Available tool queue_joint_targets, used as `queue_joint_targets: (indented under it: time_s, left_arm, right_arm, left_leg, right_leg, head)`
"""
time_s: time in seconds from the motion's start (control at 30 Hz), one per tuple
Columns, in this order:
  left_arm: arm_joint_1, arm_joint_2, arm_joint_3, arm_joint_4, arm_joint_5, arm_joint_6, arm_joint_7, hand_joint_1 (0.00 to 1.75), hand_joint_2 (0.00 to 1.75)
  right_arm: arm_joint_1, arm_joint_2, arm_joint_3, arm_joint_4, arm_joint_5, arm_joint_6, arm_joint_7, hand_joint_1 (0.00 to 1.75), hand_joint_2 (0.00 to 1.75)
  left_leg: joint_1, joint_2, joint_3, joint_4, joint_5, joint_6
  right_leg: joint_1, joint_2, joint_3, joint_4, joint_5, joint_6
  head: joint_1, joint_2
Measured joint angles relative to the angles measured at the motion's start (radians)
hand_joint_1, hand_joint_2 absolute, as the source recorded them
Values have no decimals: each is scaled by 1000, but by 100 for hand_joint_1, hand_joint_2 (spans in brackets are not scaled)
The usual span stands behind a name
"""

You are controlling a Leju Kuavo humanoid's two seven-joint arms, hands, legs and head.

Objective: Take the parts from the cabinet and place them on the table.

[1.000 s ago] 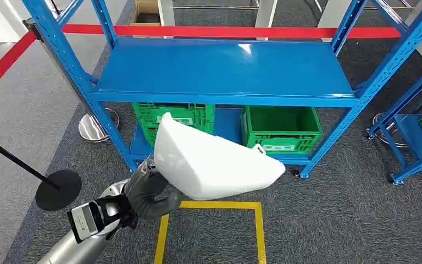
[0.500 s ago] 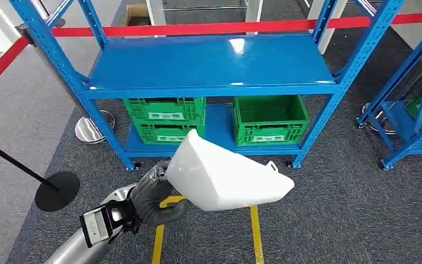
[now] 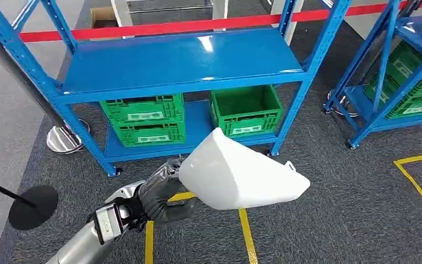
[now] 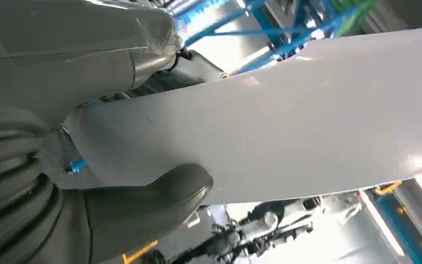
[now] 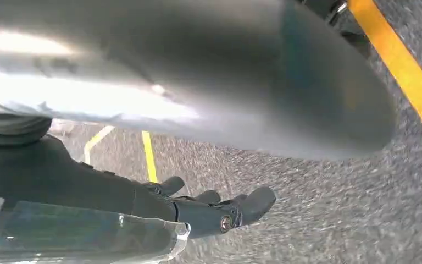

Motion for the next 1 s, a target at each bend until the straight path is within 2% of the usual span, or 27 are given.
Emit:
queue_joint_targets:
  time_s: [0.03,0.07,0.17,0.2,0.23,0.27,0.33,0.37,0.4,0.43,0.47,0.5,0.53,0.57,0.6,0.67,0.7,0.73,0.77,0.8,0.83,0.87,0.9,0.93,0.97,1.0]
  left_arm:
    - [-2,-5,-2,0,0,0,0,175,175]
    - [-7,-8,-3,0,-1,0,0,175,175]
    - [-13,-19,-7,7,-1,-5,-3,175,175]
    - [-17,-24,-7,9,-1,-10,-6,175,175]
    - [-21,-29,-9,10,-2,-14,-8,175,175]
    - [-24,-31,-9,10,-2,-15,-9,175,175]
    - [-25,-31,-10,16,-3,-22,-9,175,175]
    - [-25,-31,-13,19,-10,-25,-4,175,175]
    - [-26,-31,-15,22,-11,-27,1,175,175]
    - [-28,-31,-16,25,-10,-34,6,175,175]
    - [-31,-32,-16,26,-5,-43,12,175,175]
    - [-37,-32,-16,27,0,-50,15,175,175]
    - [-43,-32,-16,27,2,-62,17,175,175]
    - [-46,-32,-17,27,4,-73,18,175,175]
    - [-49,-33,-18,28,6,-79,19,175,175]
    - [-52,-36,-21,31,10,-101,24,175,175]
    - [-55,-40,-23,32,11,-113,26,175,175]
    - [-60,-46,-26,34,12,-118,27,175,175]
    - [-62,-48,-30,36,14,-126,27,175,175]
    - [-62,-48,-34,41,14,-133,28,175,175]
    - [-62,-48,-37,46,14,-139,29,175,175]
    - [-62,-48,-41,52,14,-142,29,175,175]
    - [-62,-48,-45,56,14,-148,28,175,175]
    - [-64,-48,-49,60,16,-150,26,175,175]
    - [-68,-50,-51,63,18,-152,26,175,175]
    - [-73,-52,-52,64,18,-156,24,175,175]
  right_arm:
    - [-2,2,-2,0,-4,-1,-3,0,0]
    - [-3,0,-5,0,-8,-4,-8,0,0]
    - [1,1,-18,0,-18,-8,-14,0,0]
    - [0,1,-22,0,-19,-8,-15,0,0]
    - [-1,0,-24,0,-21,-8,-16,0,0]
    - [-2,0,-25,0,-22,-8,-18,0,0]
    - [-2,-1,-27,0,-22,-8,-19,0,0]
    - [-1,-2,-28,0,-20,-6,-20,0,0]
    - [0,-3,-28,0,-17,-3,-22,0,0]
    - [-1,-4,-28,0,-15,0,-23,0,0]
    - [-1,-5,-28,0,-12,1,-26,0,0]
    - [-2,-5,-28,0,-8,2,-28,0,0]
    - [-3,-3,-28,0,-6,3,-31,0,0]
    - [-6,-2,-28,0,-6,5,-34,0,0]
    - [-6,-4,-28,0,-5,8,-36,0,0]
    - [-3,-5,-27,0,-2,8,-40,0,0]
    - [-3,-7,-27,0,0,8,-42,0,0]
    - [-3,-7,-27,0,0,9,-45,0,0]
    - [-6,-10,-27,0,2,9,-49,0,0]
    - [-8,-13,-27,0,5,11,-51,0,0]
    - [-11,-13,-26,0,9,14,-52,0,0]
    - [-11,-14,-26,0,12,18,-51,0,0]
    - [-9,-16,-26,0,13,21,-51,0,0]
    - [-7,-16,-26,0,14,22,-51,0,0]
    - [-6,-20,-25,0,16,23,-50,0,0]
    - [-6,-24,-25,0,17,24,-50,0,0]
  left_leg:
    - [-7,6,-4,5,-2,-7]
    - [-10,11,-8,10,-3,-12]
    - [-9,28,-9,10,3,-24]
    - [-6,16,-15,17,-7,-31]
    - [-4,-24,-29,49,-40,-38]
    - [-2,-49,-59,121,-87,-41]
    - [-1,-64,-133,295,-164,-42]
    - [-1,-64,-155,345,-177,-42]
    - [-1,-64,-151,340,-161,-39]
    - [-2,-67,-121,284,-125,-35]
    - [-2,-73,-75,198,-81,-29]
    - [-3,-96,-20,95,-37,-18]
    - [-5,-135,13,28,-25,-5]
    - [-1,-138,20,11,-30,-4]
    - [-4,-132,17,13,-32,-7]
    - [-9,-117,14,12,-28,-4]
    - [3,-103,16,-1,-16,2]
    - [0,-94,15,-1,-14,4]
    - [0,-83,13,-1,-13,6]
    - [-2,-69,11,-1,-12,7]
    - [-2,-54,8,0,-11,8]
    - [-2,-40,5,1,-11,9]
    - [-2,-28,5,1,-11,8]
    - [-2,-17,5,2,-11,8]
    - [-2,-7,5,4,-11,7]
    - [-1,2,5,8,-14,3]
  right_leg:
    - [5,-33,21,-47,-18,-9]
    - [6,-18,14,-47,-5,-23]
    - [9,2,-1,-40,-1,-39]
    - [1,9,-1,-41,6,-48]
    - [1,15,-6,-41,10,-55]
    - [1,21,-13,-41,14,-60]
    - [2,38,-24,-40,22,-63]
    - [4,47,-29,-40,25,-63]
    - [5,58,-32,-39,28,-62]
    - [7,70,-34,-39,31,-61]
    - [8,82,-34,-39,33,-59]
    - [9,93,-33,-39,35,-56]
    - [7,99,-35,-39,38,-54]
    - [16,108,-41,-36,41,-49]
    - [10,115,-49,-36,46,-41]
    - [4,133,-55,-43,55,-26]
    - [3,129,-59,-36,52,-24]
    - [7,85,-70,-14,34,-20]
    - [7,56,-96,40,-4,-16]
    - [7,43,-134,126,-50,-11]
    - [7,39,-174,216,-88,-5]
    - [6,37,-201,284,-107,-1]
    - [5,36,-199,290,-99,1]
    - [4,33,-172,249,-75,1]
    - [2,27,-126,168,-38,1]
    - [0,12,-64,60,4,1]
  head:
    - [1,0]
    - [-2,0]
    - [-2,0]
    - [-2,0]
    - [-5,0]
    - [-3,0]
    - [-3,0]
    - [-3,0]
    - [-3,0]
    - [-3,0]
    - [-3,0]
    - [-3,0]
    - [-2,0]
    - [0,0]
    - [-3,0]
    - [-3,0]
    - [-2,0]
    - [0,0]
    - [6,0]
    - [7,0]
    - [7,0]
    - [8,0]
    - [8,0]
    - [8,0]
    - [8,0]
    - [8,0]
